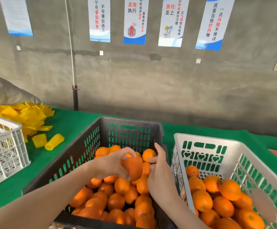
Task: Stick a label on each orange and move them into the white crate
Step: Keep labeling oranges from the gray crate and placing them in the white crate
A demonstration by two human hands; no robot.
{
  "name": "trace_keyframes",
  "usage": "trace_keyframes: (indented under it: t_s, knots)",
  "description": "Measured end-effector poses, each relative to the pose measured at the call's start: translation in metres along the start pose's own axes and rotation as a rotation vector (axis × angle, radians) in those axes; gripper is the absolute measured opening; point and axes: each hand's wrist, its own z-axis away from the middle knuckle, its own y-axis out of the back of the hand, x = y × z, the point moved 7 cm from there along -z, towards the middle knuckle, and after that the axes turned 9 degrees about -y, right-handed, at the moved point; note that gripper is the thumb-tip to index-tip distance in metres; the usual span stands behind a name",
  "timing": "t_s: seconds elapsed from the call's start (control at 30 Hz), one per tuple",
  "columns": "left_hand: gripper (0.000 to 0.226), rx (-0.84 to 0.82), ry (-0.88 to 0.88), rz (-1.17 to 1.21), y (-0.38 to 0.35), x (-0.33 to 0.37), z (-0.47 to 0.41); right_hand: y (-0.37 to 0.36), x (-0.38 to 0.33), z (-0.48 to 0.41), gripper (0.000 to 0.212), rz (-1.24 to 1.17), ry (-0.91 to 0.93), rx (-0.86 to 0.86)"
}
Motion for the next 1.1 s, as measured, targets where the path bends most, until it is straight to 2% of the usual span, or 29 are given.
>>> trace_keyframes:
  t_s: [0.07,0.17,0.3,0.37,0.43,0.5,0.57,0.67,0.83,1.1]
  knots:
    - [0.066,0.027,-0.079,0.245,0.008,0.004,0.014,0.006,-0.005,0.004,0.065,-0.022,0.056,0.062]
    - [0.072,0.073,-0.192,0.550,0.008,0.011,0.036,0.018,-0.011,0.010,0.044,-0.184,0.115,0.123]
    - [0.074,0.095,-0.200,0.737,-0.014,0.024,0.057,0.034,-0.009,0.024,0.007,-0.497,-0.002,0.056]
    - [0.072,0.091,-0.166,0.802,-0.028,0.032,0.065,0.043,-0.009,0.034,0.011,-0.687,-0.062,-0.011]
    - [0.070,0.092,-0.130,0.902,-0.044,0.037,0.069,0.056,-0.015,0.046,0.013,-0.757,-0.038,-0.086]
    - [0.062,0.124,-0.080,1.011,-0.063,0.040,0.070,0.071,-0.022,0.062,0.012,-0.702,0.051,-0.118]
    - [0.055,0.196,0.006,1.013,-0.081,0.037,0.069,0.082,-0.024,0.076,0.017,-0.639,0.115,-0.136]
    - [0.069,0.232,0.101,1.008,-0.108,0.035,0.066,0.091,-0.020,0.091,0.018,-0.557,0.176,-0.136]
    - [0.070,0.271,0.071,1.012,-0.136,0.044,0.064,0.103,-0.015,0.106,0.012,-0.322,0.312,-0.025]
    - [0.053,0.347,0.007,0.939,-0.161,0.058,0.069,0.123,-0.008,0.116,0.016,-0.177,0.353,0.032]
